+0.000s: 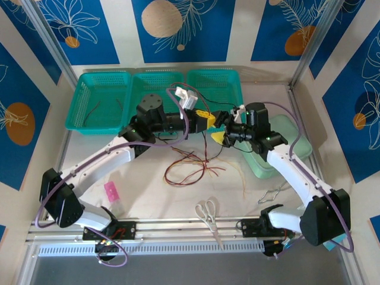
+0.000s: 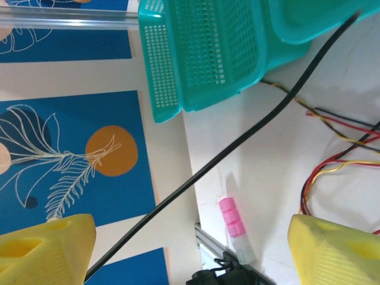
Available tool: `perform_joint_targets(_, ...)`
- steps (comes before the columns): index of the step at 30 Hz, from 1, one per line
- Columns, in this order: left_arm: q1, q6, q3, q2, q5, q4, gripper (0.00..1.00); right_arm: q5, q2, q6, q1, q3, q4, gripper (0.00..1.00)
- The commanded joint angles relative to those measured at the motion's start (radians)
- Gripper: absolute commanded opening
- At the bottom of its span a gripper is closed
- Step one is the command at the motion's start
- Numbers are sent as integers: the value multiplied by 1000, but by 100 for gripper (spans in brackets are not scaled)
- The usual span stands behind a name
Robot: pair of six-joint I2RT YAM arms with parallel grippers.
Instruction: Untangle the cables
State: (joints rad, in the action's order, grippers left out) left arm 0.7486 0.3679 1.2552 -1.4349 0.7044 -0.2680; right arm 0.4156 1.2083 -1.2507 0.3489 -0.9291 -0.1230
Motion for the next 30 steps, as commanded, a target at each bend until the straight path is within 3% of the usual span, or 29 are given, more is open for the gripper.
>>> perform_joint_targets(1,22,-15,-11,-12,46,-101,0,3,23,-137,31,27,129,84)
perform_joint_targets(8,39,-17,-13,-18,38,-101,0,18,103,-197,66,28,266,80)
perform_joint_targets(10,39,-20,-13,-8,-1,-76,0,20,116,-185,73,15,269,62)
perform_joint_targets(13,40,-42,-31,19,-64,-51,0,-10,104,-149,79,0,211,22)
perform_joint_targets(15,40,-67,-39,35,-90,-29,0,-41,78,-130,81,-2,169,2)
perform_joint_targets(23,33,-122,-38,99,-216,109,0,-142,-27,11,24,-67,-55,0)
perform_joint_targets(30,-8,-170,-31,228,-398,288,0,-256,-159,122,-118,-123,-175,0)
